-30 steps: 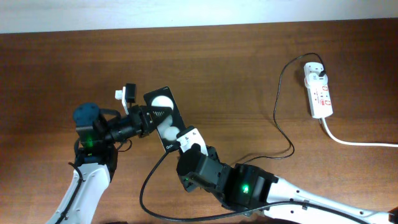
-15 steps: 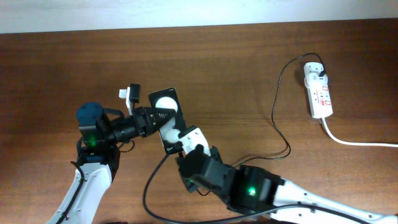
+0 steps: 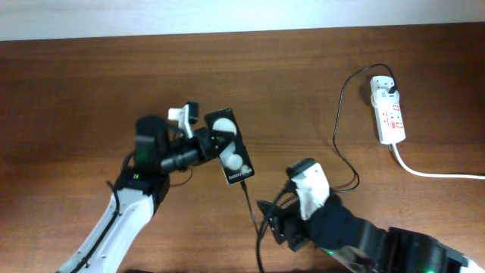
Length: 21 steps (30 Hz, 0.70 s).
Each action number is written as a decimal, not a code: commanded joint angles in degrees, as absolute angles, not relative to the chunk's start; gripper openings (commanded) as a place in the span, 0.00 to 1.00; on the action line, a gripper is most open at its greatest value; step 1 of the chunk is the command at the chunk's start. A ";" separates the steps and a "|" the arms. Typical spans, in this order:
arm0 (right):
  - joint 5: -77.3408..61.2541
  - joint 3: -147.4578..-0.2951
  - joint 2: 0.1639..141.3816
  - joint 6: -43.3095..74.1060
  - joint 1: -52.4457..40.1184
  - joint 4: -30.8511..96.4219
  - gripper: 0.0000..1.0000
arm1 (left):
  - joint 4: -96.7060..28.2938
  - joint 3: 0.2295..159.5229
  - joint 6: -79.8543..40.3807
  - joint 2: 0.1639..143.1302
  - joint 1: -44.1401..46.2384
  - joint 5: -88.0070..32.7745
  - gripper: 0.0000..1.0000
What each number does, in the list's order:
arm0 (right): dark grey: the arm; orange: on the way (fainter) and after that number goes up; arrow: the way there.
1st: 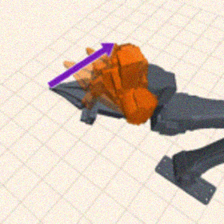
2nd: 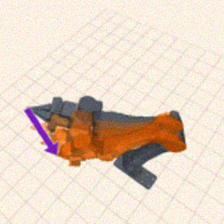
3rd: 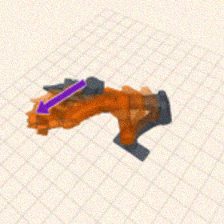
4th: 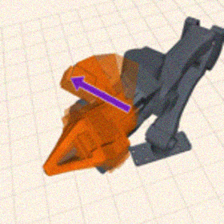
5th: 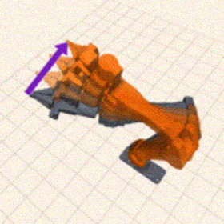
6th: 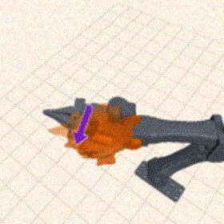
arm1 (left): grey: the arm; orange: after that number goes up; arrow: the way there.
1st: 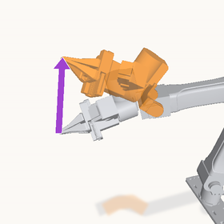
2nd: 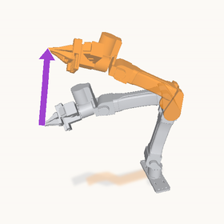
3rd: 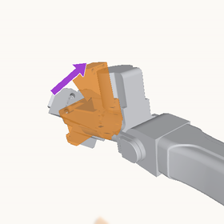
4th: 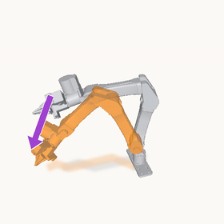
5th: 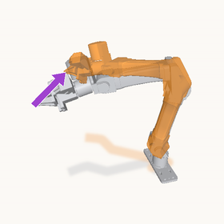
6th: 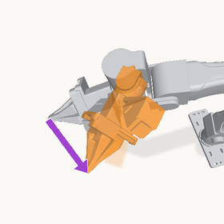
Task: Plug charger to phone and switch on socket
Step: 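Lower the phone with the left gripper toward the table center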
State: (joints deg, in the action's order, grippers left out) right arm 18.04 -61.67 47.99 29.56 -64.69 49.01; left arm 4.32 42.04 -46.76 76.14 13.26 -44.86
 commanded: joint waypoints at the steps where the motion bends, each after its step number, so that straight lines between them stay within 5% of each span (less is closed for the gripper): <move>1: 19.35 -62.70 46.57 29.39 -64.45 51.33 0.74 | -6.02 55.92 -33.52 81.65 15.92 -37.19 0.00; 8: 19.35 -62.70 46.63 29.41 -64.45 52.16 0.79 | -28.45 80.01 -21.98 104.97 16.25 -35.81 0.00; 21: 19.40 -62.70 47.11 29.39 -64.45 53.17 0.88 | -27.64 83.37 -19.16 121.51 10.66 -41.01 0.00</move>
